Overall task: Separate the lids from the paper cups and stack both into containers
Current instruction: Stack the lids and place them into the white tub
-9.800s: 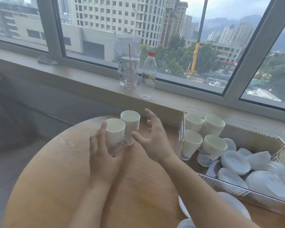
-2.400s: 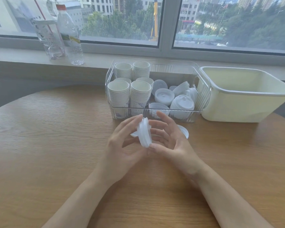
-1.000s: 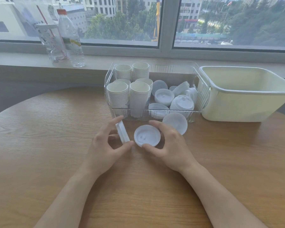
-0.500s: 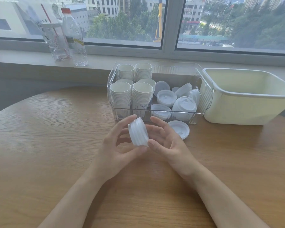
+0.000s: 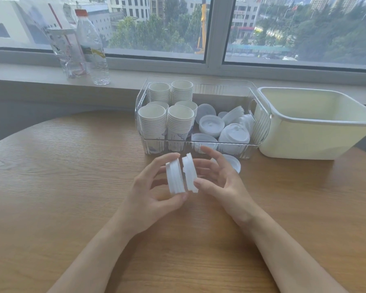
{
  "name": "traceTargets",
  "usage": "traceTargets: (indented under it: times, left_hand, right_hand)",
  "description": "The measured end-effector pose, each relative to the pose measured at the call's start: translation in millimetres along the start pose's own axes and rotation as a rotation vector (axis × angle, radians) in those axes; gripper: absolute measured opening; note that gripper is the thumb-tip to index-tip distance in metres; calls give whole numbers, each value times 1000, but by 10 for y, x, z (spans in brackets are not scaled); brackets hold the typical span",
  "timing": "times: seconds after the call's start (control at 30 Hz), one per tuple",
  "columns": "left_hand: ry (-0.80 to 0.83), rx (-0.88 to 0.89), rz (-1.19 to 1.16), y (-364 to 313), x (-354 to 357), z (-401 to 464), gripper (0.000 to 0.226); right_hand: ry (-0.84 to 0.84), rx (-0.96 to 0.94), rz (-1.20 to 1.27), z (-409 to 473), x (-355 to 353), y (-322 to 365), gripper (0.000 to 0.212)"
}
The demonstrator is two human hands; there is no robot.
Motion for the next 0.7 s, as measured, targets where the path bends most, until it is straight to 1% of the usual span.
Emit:
traceTargets:
  times: [0.13,0.3,0.47,0.6,0.7]
  left_hand:
    - [17,-6,-25,-5,17,-9,76]
    - [65,-7,-36,-25,34,-19,83]
    - [101,-2,-26,-73,71,-27,89]
    - [83,27,27,-84,93,-21,90]
    - [75,51,41,-97,102,-13,87]
  right_hand:
    - [69,9,-41,-22,-30,-2,88]
    - [159,40,-65,-79,-69,41,98]
    - [166,54,-132,-94,-142,91,100]
    - [144,50,-191,-92,-160,98,99]
    - [139,38,-212,-89,-182,114,97]
Point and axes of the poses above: each hand's wrist, its own z-axis towards the middle knuckle, its own x-axis out of the palm, y = z × x, the point moved 1 cm from there along z, towards the middle knuckle, and after that the axes turned 6 degrees about y, right-handed, at the moved point
